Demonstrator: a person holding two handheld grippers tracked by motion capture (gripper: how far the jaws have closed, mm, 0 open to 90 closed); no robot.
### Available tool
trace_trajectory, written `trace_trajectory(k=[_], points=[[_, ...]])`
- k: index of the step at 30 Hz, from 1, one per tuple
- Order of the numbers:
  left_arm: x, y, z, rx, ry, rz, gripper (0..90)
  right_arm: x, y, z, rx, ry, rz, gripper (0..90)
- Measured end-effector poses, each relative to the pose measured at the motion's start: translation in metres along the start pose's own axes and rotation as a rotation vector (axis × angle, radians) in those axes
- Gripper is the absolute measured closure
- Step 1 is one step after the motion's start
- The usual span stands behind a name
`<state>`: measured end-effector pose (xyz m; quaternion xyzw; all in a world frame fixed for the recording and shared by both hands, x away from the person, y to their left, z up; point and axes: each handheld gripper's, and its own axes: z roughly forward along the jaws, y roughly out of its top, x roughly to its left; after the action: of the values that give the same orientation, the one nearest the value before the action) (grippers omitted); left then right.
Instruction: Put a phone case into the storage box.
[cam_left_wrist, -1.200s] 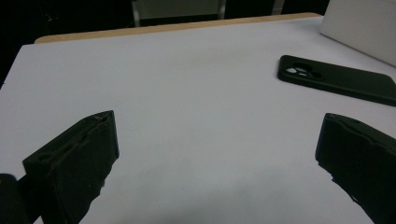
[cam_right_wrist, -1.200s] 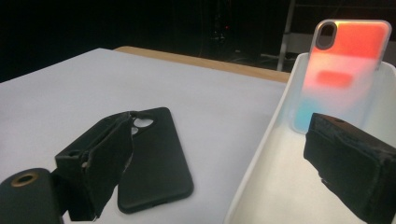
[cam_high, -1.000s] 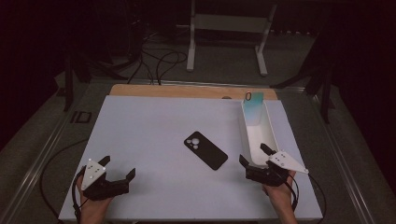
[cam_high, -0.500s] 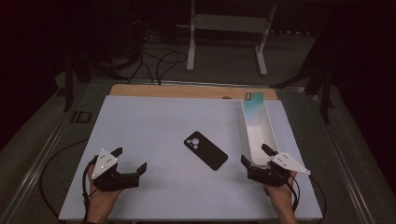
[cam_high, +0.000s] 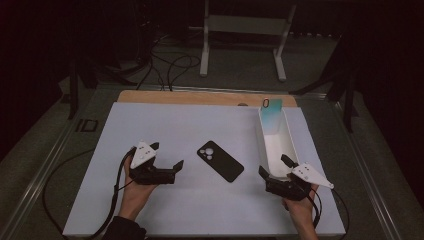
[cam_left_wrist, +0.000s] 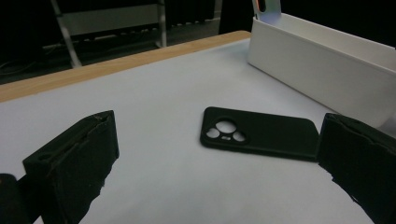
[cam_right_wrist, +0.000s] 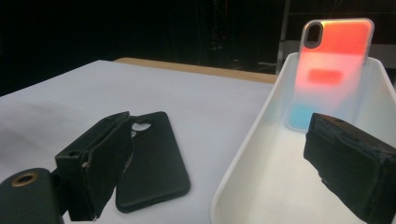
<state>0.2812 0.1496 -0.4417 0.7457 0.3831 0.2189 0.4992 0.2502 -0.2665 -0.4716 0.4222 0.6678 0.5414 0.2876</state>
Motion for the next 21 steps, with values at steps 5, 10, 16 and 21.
trace_trajectory(k=[5,10,16,21], points=[[-0.007,0.007,0.017,0.01,-0.027,0.004,0.0,0.001,0.0,0.0,-0.001,-0.004,-0.006,8.1],[-0.015,0.014,0.034,0.036,-0.079,-0.007,0.4,-0.001,0.0,0.0,-0.002,-0.01,-0.002,8.1],[-0.027,0.021,0.054,0.072,-0.108,0.021,1.7,-0.001,0.0,0.0,-0.001,-0.006,0.001,8.1],[-0.037,0.025,0.072,0.105,-0.124,0.038,2.9,-0.002,0.001,-0.001,-0.003,-0.011,0.007,8.1]])
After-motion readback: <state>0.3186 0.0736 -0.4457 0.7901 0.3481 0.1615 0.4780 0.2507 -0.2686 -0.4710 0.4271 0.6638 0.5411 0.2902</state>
